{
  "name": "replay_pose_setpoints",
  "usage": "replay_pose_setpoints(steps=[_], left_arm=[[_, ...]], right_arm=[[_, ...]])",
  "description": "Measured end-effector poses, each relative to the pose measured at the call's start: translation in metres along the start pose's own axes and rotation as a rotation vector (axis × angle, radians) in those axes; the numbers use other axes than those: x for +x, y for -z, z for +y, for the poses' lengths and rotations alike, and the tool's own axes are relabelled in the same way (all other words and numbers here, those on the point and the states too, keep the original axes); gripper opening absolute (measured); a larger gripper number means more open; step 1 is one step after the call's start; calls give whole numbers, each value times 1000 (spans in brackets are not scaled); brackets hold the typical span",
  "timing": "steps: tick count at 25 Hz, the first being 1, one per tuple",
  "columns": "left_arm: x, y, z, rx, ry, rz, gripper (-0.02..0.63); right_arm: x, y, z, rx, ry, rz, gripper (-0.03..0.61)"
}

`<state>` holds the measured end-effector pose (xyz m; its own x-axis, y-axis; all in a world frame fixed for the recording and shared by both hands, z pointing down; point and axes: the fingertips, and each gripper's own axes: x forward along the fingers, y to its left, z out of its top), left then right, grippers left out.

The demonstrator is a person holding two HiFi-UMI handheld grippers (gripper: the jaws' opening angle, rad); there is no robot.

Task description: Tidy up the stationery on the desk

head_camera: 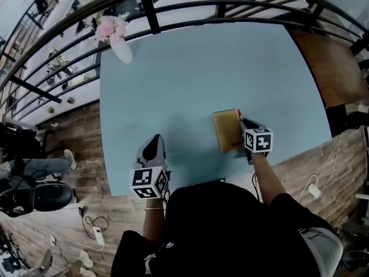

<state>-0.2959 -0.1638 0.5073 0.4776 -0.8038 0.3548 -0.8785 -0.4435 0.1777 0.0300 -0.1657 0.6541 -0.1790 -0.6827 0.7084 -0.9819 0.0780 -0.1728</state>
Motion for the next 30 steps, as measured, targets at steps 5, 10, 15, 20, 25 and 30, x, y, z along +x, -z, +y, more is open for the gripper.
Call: replay_pose_setpoints(steps=[5,10,15,20,25,30], left_arm=[[-1,0,4,-1,4,1,-3],[-6,-6,5,6,12,-13,-3],[-11,-11,7,13,26,-22,-3],[-8,-15,9,15,54,-26,-3],[-14,-16,3,23,80,-30,-3],[-19,-16,1,25,97,-38,-3]], right_arm=[[-2,-5,0,19,4,-40,60],[-17,-18,6,42,9,-125,8],[-37,-38,24,75,-24,-217,6],[-56,-61,49,84,-76,-305,6],[-80,-74,72,47,-112,-358,6],[-95,-82,87,25,-131,-401,6]])
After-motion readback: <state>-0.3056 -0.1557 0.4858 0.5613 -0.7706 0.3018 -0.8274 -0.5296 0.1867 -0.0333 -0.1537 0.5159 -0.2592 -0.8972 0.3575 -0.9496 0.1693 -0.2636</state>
